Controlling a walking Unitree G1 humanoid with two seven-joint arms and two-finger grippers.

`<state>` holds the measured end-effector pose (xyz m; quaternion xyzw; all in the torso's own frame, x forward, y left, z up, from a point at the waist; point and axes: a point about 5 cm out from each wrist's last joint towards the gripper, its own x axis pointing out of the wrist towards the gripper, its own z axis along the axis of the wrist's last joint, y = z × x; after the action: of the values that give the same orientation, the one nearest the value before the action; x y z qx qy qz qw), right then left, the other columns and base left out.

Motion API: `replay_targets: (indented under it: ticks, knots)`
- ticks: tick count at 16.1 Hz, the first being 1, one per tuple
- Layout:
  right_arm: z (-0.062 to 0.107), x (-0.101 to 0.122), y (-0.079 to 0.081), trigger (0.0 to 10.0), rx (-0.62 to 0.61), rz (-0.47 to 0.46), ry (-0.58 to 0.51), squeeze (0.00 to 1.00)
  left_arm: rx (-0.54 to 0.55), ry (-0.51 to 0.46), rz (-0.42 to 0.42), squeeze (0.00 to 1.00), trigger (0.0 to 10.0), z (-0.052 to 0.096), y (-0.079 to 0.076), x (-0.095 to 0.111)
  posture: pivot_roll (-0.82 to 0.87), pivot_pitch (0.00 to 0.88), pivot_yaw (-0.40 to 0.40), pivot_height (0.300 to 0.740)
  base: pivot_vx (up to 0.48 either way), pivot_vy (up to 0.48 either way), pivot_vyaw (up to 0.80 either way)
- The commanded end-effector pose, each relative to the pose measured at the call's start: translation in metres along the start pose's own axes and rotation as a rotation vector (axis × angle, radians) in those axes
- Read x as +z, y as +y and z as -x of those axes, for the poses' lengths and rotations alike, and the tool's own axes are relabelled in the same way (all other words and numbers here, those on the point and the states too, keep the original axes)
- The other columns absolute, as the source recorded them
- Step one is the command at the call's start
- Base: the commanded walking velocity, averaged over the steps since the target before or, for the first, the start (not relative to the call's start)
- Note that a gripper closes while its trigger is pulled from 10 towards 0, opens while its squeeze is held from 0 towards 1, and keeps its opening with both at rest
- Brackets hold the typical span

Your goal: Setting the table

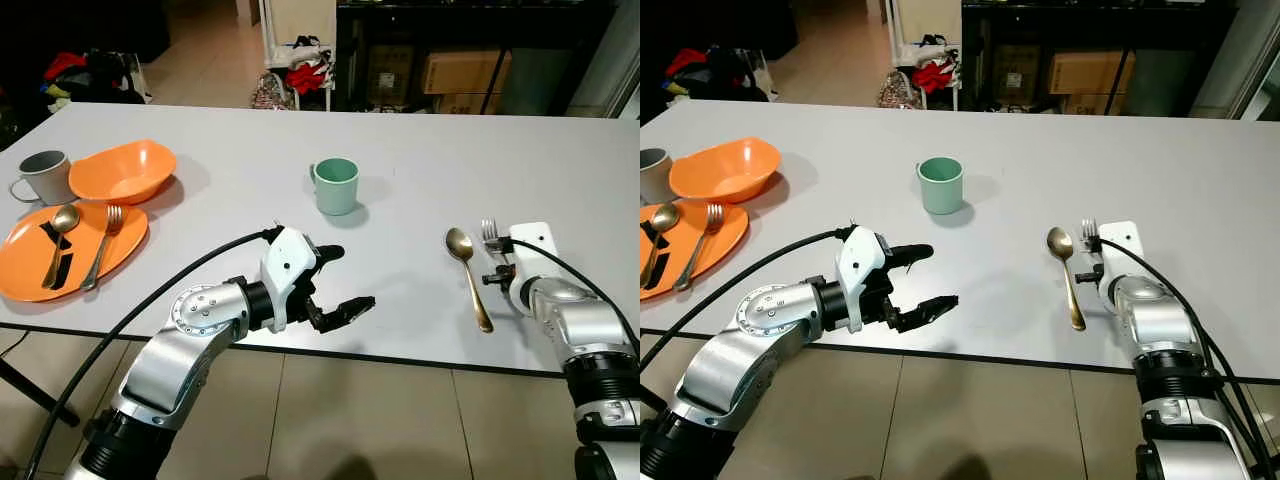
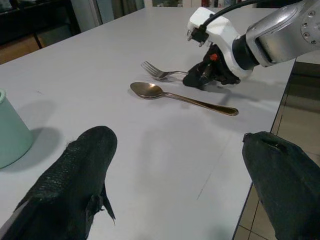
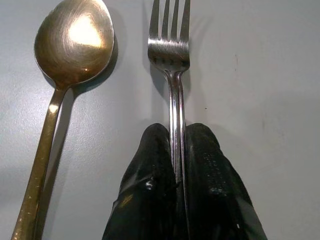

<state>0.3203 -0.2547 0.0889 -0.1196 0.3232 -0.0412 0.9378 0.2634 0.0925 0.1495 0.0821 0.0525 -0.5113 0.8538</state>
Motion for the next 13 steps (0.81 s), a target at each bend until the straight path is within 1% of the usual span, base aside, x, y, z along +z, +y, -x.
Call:
replay_targets:
  ticks: [1, 4, 8, 12, 13]
  knots:
    - [-0.003, -0.017, 0.013, 10.0, 0.052, 0.014, 0.076, 0.00, -0.005, 0.011, -0.010, 0.00, 10.0, 0.000, 0.001, 0.001, 0.00, 0.000, 0.052, 0.740, 0.000, 0.000, 0.00]
    - [0.002, -0.024, 0.012, 10.0, 0.052, 0.017, 0.093, 0.00, -0.006, 0.010, -0.012, 0.00, 10.0, 0.000, 0.001, 0.001, 0.00, 0.000, 0.049, 0.740, 0.000, 0.000, 0.00]
    - [0.017, -0.032, 0.014, 10.0, 0.061, -0.020, 0.103, 0.00, -0.007, 0.015, -0.014, 0.00, 10.0, -0.001, 0.002, 0.000, 0.00, 0.000, 0.052, 0.740, 0.000, 0.000, 0.00]
    - [0.022, -0.037, 0.017, 10.0, 0.058, -0.024, 0.119, 0.00, -0.040, 0.024, -0.009, 0.00, 10.0, -0.002, -0.001, -0.001, -0.01, 0.000, 0.054, 0.740, 0.000, 0.000, 0.00]
    - [0.023, -0.037, 0.018, 10.0, 0.055, -0.027, 0.122, 0.16, -0.041, 0.026, -0.009, 0.00, 10.0, -0.002, -0.001, -0.001, -0.01, 0.000, 0.053, 0.740, 0.000, 0.000, 0.00]
